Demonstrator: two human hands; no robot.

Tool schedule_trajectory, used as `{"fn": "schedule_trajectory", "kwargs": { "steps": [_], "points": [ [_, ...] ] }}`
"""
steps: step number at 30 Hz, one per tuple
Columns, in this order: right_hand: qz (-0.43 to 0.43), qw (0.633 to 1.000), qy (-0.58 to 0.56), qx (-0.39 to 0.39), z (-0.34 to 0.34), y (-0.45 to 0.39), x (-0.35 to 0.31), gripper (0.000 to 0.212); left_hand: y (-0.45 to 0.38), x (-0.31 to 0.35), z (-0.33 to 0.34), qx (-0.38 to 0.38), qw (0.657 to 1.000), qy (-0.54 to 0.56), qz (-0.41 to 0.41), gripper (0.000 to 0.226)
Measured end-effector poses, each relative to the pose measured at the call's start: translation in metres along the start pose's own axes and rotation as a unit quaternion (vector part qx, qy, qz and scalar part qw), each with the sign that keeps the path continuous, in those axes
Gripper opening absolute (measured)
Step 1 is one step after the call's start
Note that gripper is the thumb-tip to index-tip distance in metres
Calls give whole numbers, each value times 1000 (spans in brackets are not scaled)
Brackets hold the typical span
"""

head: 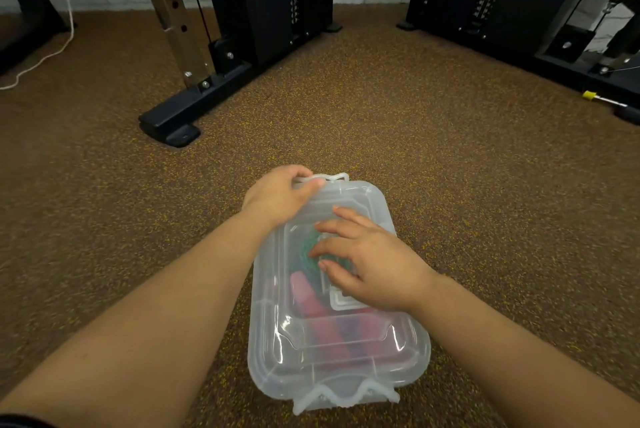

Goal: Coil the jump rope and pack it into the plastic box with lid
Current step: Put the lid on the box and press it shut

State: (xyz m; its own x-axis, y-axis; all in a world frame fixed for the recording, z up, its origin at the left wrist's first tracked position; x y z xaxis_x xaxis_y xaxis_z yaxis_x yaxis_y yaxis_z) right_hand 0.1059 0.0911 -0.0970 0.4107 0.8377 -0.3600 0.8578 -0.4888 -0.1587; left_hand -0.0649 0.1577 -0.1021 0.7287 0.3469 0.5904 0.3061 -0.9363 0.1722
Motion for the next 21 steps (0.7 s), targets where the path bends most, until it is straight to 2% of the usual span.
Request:
{"fn": "schedule_trajectory", "kwargs": {
  "steps": [2, 4, 11, 16, 21],
  "points": [
    [2, 1000, 4, 4, 0, 0, 0, 34, 0, 1, 1, -20, 999, -45, 18, 57],
    [3, 1000, 6, 7, 1, 0, 0, 34, -1, 0, 1, -27, 998, -45, 17, 63],
    [-6, 1000, 5, 13, 1, 0, 0, 33, 3, 2, 1, -2, 1000, 18, 26, 51],
    [-12, 1000, 5, 11, 1, 0, 0, 34, 10, 5, 1, 38, 999, -2, 31, 39],
    [-13, 1000, 19, 6, 1, 0, -1, 33, 17, 2, 0, 48, 998, -12, 46, 40]
  ]
}}
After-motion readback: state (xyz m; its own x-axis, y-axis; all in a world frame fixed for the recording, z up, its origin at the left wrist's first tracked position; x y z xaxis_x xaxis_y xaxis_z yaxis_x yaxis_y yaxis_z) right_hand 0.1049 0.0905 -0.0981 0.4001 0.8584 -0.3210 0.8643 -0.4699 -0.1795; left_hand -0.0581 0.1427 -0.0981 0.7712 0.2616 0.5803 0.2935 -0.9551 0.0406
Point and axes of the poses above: each hand's wrist, its own y-axis away from the middle knuckle, its own z-axis out of the palm, x = y × z, the point moved 4 cm from there along -y, towards the middle knuckle, and after that the axes turned 10 degrees about -z, right-handed, at the moved point
